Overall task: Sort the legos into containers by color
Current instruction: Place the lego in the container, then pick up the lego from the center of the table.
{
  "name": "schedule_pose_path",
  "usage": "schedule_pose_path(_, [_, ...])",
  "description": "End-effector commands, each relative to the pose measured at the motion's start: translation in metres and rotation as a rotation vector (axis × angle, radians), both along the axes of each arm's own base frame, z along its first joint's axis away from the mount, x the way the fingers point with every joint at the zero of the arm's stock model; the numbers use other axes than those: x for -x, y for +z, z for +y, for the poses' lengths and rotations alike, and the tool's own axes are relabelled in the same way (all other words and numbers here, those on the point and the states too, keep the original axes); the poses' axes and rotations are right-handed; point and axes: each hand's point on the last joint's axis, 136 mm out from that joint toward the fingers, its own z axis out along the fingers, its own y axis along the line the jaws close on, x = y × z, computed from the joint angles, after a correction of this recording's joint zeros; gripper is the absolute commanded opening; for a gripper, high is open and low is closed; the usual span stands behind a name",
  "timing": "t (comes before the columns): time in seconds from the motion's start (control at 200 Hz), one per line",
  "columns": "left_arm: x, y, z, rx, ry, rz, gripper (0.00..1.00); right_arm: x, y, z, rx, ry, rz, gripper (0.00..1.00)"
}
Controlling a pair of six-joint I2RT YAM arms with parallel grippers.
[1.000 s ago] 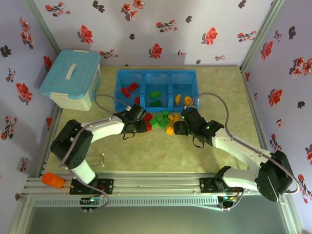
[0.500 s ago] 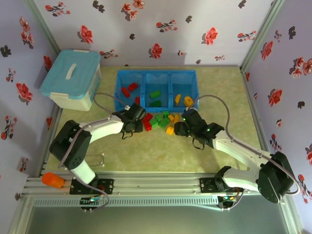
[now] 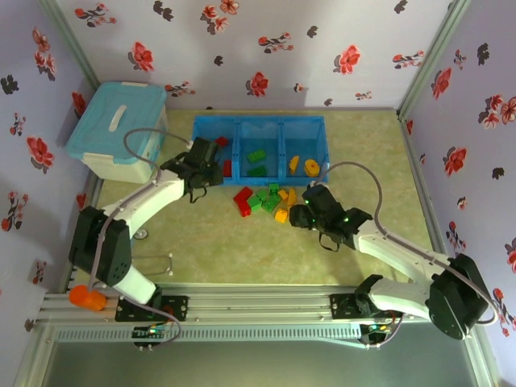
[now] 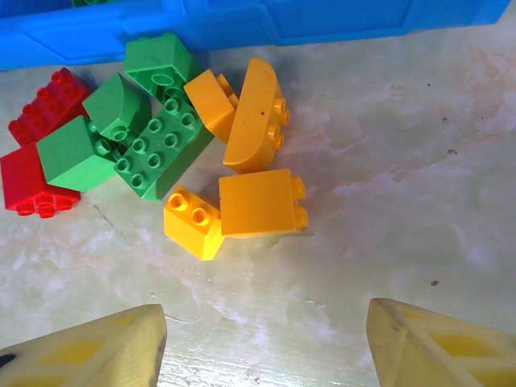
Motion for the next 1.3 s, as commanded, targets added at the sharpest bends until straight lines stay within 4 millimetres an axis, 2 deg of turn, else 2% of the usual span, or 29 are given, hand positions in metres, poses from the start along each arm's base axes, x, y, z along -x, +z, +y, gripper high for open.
schedule_pose_path(0.0, [-0.027,0.004,0.002,-0.010,-0.022,0.017,0.29,0.005,0.006,-0.005,-0.018,-0.018,-0.015,0.66])
schedule_pose_path(0.06, [-0.043,0.002,0.005,-0.012,-0.009,0.029,0.30,0.007,0.008,-0.008,-0.015,-0.023,-0.019,0.67])
schedule_pose_path(0.09, [-0.050,0.001,0.005,-0.011,-0.008,0.034,0.35,0.008,0.008,-0.010,-0.012,-0.027,-0.021,0.66])
schedule_pose_path(0.11, [-0.053,0.000,0.004,-0.012,-0.009,0.037,0.45,0.008,0.010,-0.011,-0.013,-0.028,-0.024,0.66])
schedule_pose_path(0.15, [-0.058,-0.001,0.002,-0.017,-0.014,0.046,0.71,0.010,0.011,-0.013,-0.013,-0.032,-0.026,0.67])
schedule_pose_path(0.175, [-0.060,-0.001,0.000,-0.019,-0.021,0.052,0.79,0.011,0.012,-0.015,-0.014,-0.035,-0.028,0.67])
schedule_pose_path(0.28, [-0.052,-0.002,-0.012,-0.008,-0.036,0.042,0.85,0.015,0.012,-0.021,-0.018,-0.047,-0.043,0.67])
schedule_pose_path(0.395, [-0.033,-0.007,-0.021,0.002,-0.039,0.026,0.86,0.018,0.013,-0.026,-0.026,-0.058,-0.057,0.67])
schedule_pose_path(0.54, [0.001,-0.018,-0.034,0.010,-0.057,0.031,0.82,0.020,0.010,-0.027,-0.017,-0.055,-0.052,0.67])
schedule_pose_path(0.715, [0.044,-0.030,-0.052,-0.021,-0.099,0.051,0.80,0.016,0.006,-0.021,-0.028,-0.050,-0.043,0.67])
schedule_pose_path(0.825, [0.063,-0.039,-0.066,-0.015,-0.131,0.074,0.80,0.014,0.003,-0.014,-0.040,-0.041,-0.029,0.67])
schedule_pose_path(1.02, [0.077,-0.066,-0.081,-0.004,-0.151,0.134,0.75,0.011,0.002,-0.007,-0.044,-0.027,-0.009,0.66])
schedule_pose_path(1.13, [0.076,-0.075,-0.086,0.010,-0.149,0.148,0.68,0.011,0.005,-0.009,-0.044,-0.029,-0.017,0.66])
schedule_pose_path(1.295, [0.073,-0.084,-0.092,0.027,-0.150,0.163,0.63,0.014,0.004,-0.015,-0.036,-0.041,-0.024,0.66])
